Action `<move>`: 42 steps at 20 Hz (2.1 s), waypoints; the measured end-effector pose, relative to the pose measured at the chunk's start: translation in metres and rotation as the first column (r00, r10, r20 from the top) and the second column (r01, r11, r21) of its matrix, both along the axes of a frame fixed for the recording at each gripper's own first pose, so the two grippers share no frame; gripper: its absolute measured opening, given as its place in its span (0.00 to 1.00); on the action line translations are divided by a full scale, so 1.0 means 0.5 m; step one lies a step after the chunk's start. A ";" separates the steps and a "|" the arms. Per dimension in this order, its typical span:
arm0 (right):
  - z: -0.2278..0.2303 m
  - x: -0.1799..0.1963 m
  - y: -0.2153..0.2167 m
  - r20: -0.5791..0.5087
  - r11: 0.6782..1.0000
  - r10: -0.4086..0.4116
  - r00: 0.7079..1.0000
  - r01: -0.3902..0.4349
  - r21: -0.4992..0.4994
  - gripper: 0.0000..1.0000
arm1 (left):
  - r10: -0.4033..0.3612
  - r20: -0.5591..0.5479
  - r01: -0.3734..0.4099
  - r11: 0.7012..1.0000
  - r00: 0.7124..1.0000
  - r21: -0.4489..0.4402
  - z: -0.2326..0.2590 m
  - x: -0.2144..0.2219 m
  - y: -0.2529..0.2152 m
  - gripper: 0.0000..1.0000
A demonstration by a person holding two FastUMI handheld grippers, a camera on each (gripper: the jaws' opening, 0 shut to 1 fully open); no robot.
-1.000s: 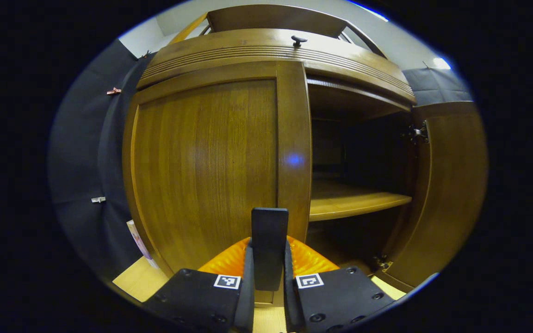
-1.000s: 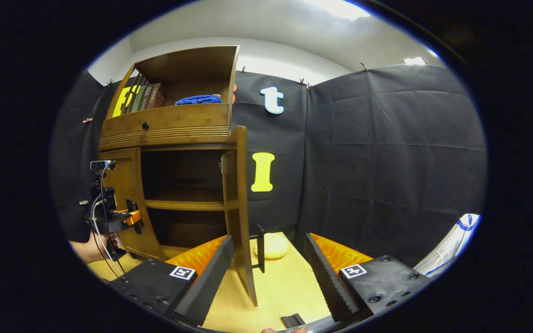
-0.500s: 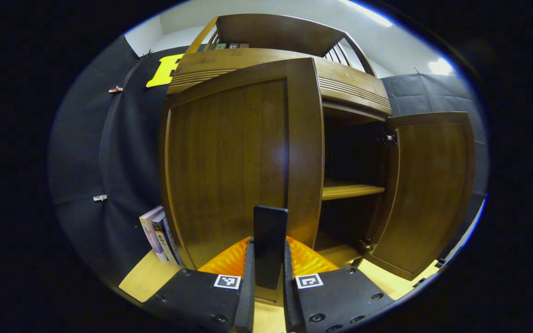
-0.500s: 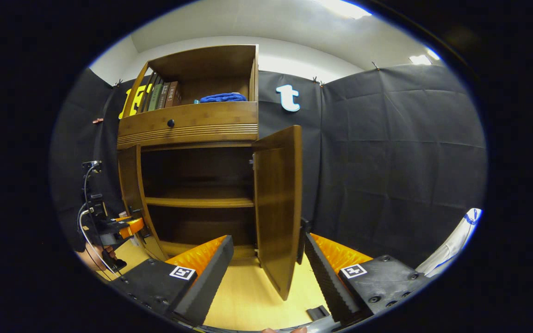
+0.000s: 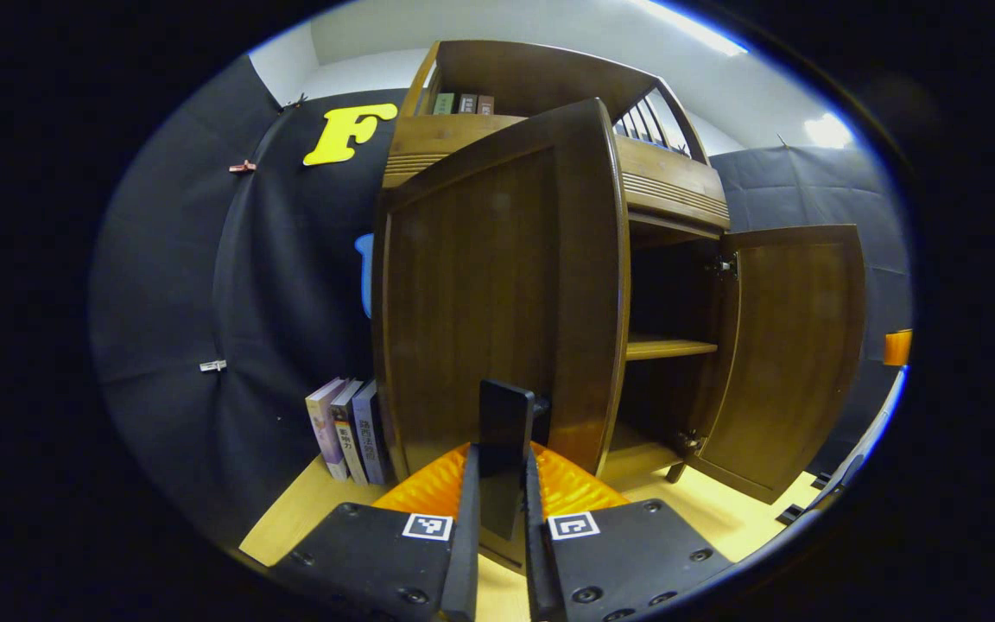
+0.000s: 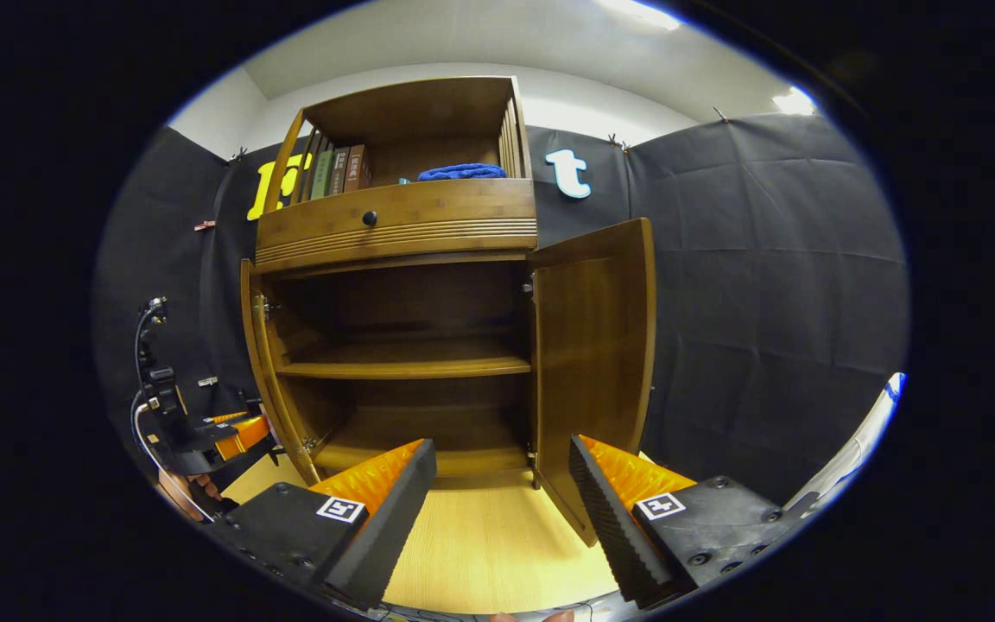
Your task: Open the right door of the double-door shoe cabinet with the right hand, and open the left door with the left hand.
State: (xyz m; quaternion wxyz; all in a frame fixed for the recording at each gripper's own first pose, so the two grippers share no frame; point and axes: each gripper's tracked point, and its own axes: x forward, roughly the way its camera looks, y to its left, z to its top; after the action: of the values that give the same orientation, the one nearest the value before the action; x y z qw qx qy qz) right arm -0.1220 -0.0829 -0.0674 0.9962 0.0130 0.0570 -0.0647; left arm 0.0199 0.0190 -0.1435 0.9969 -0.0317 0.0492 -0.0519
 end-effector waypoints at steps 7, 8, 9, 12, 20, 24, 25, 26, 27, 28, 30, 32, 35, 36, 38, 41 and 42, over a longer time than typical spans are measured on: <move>-0.007 -0.012 0.044 -0.002 1.000 0.007 1.000 -0.007 0.006 0.96 | 0.048 -0.003 -0.048 0.999 0.999 -0.005 -0.006 -0.053 0.102 0.19; -0.006 -0.013 0.050 0.002 1.000 0.006 1.000 -0.006 0.008 0.96 | 0.053 -0.002 -0.053 0.999 0.999 -0.002 -0.008 -0.056 0.115 0.19; -0.004 -0.013 0.056 0.005 1.000 0.009 1.000 -0.009 0.009 0.98 | 0.054 0.001 -0.054 0.999 0.999 0.002 -0.006 -0.060 0.130 0.17; -0.001 -0.013 0.071 0.010 1.000 0.017 1.000 -0.017 0.001 1.00 | 0.026 0.036 -0.026 1.000 0.999 0.000 0.009 -0.069 0.163 0.15; 0.012 -0.018 0.105 0.032 0.999 0.040 0.999 -0.040 -0.008 0.96 | 0.074 0.049 -0.074 0.997 0.996 0.000 0.022 -0.078 0.271 0.10; 0.021 -0.012 0.117 0.040 0.998 0.057 0.998 -0.057 0.000 0.98 | 0.078 0.042 -0.079 0.997 0.996 0.017 0.019 -0.092 0.274 0.14; 0.023 -0.010 0.120 0.042 0.998 0.063 0.997 -0.063 0.002 0.98 | 0.085 0.039 -0.086 0.996 0.996 0.020 0.020 -0.097 0.274 0.14; 0.025 -0.009 0.123 0.045 0.998 0.068 0.997 -0.068 0.001 0.98 | 0.093 0.035 -0.094 0.995 0.995 0.018 0.017 -0.102 0.272 0.14; 0.027 -0.009 0.124 0.047 0.997 0.072 0.996 -0.072 -0.002 0.96 | 0.100 0.031 -0.100 0.995 0.995 0.013 0.019 -0.108 0.272 0.14; 0.028 -0.008 0.123 0.046 0.997 0.073 0.996 -0.073 -0.005 0.96 | 0.104 0.030 -0.105 0.994 0.994 0.008 0.019 -0.117 0.272 0.14; 0.030 -0.010 0.115 0.054 0.998 0.065 0.996 -0.065 -0.005 1.00 | 0.121 0.024 -0.122 0.992 0.992 0.027 0.020 -0.133 0.278 0.14; 0.028 0.000 0.109 0.059 0.998 0.059 0.997 -0.058 -0.010 0.98 | 0.153 0.022 -0.154 0.987 0.988 0.051 0.028 -0.154 0.295 0.13; 0.025 0.023 0.094 0.052 0.998 0.048 0.998 -0.046 -0.030 0.98 | 0.178 0.028 -0.179 0.983 0.984 0.043 0.045 -0.187 0.295 0.13; 0.027 0.033 0.093 0.056 0.998 0.049 0.997 -0.047 -0.037 0.98 | 0.185 0.027 -0.186 0.982 0.982 0.038 0.045 -0.196 0.292 0.13; 0.029 0.053 0.107 0.056 0.997 0.070 0.996 -0.068 -0.038 0.95 | 0.192 0.026 -0.193 0.981 0.981 0.035 0.048 -0.217 0.282 0.13; 0.031 0.071 0.138 0.054 0.993 0.111 0.992 -0.110 -0.030 0.94 | 0.193 0.033 -0.195 0.980 0.981 0.051 0.056 -0.245 0.261 0.17; 0.034 0.074 0.147 0.057 0.992 0.124 0.991 -0.122 -0.030 0.97 | 0.185 0.035 -0.187 0.981 0.982 0.052 0.058 -0.254 0.251 0.18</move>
State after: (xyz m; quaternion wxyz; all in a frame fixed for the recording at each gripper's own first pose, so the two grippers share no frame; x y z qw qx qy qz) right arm -0.0851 -0.0093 -0.0503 0.9996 -0.0020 0.0275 -0.0036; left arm -0.1070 0.1444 -0.1145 0.9985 -0.0077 0.0327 0.0423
